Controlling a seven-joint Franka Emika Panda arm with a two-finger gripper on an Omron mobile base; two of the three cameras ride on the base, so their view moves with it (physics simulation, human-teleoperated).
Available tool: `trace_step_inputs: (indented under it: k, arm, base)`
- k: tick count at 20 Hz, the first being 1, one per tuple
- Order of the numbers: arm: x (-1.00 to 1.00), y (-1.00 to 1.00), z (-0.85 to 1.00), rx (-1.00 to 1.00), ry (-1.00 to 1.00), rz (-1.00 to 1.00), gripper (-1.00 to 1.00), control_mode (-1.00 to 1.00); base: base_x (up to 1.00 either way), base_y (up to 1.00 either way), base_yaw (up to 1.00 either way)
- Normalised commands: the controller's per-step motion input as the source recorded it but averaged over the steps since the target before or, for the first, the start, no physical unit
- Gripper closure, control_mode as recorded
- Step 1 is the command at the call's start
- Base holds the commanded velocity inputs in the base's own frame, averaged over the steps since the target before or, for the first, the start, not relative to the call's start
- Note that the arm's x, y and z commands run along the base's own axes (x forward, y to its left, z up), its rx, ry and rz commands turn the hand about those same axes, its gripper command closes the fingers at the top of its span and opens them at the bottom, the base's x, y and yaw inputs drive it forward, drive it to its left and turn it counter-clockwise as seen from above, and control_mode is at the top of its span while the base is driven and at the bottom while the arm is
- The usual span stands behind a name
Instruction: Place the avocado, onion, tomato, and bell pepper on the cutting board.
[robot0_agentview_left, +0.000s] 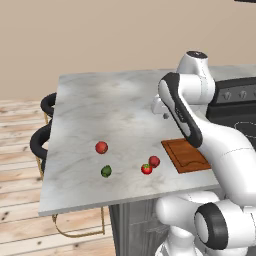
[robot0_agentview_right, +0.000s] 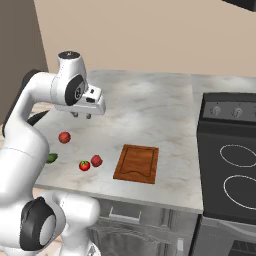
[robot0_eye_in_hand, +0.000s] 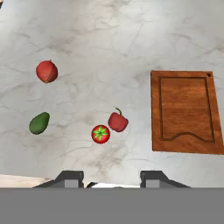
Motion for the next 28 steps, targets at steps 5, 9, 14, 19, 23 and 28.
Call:
trace_step_inputs:
  k: [5, 9, 14, 19, 23, 28]
  arm:
    - [-0.09, 0.00, -0.15, 0.00, 0.00, -0.02, -1.00, -1.00]
    - [-0.27, 0.00, -0.35, 0.00, 0.00, -0.07, -1.00, -1.00]
    - [-0.23, 0.03, -0.41, 0.00, 0.00, -0.09, -1.00, -1.00]
    - [-0.01, 0.13, -0.36, 0.00, 0.00, -0.07, -1.00, -1.00]
    - [0.00, 0.03, -0.38, 0.00, -0.01, -0.08, -1.00, -1.00]
    - [0.04, 0.00, -0.41, 0.03, -0.03, -0.11, -1.00, -1.00]
  base:
    - [0.00, 0.00, 0.00]
    - [0.00, 0.00, 0.00]
    - [0.00, 0.00, 0.00]
    - [0.00, 0.00, 0.00]
    - [0.00, 0.00, 0.00]
    - [0.00, 0.00, 0.00]
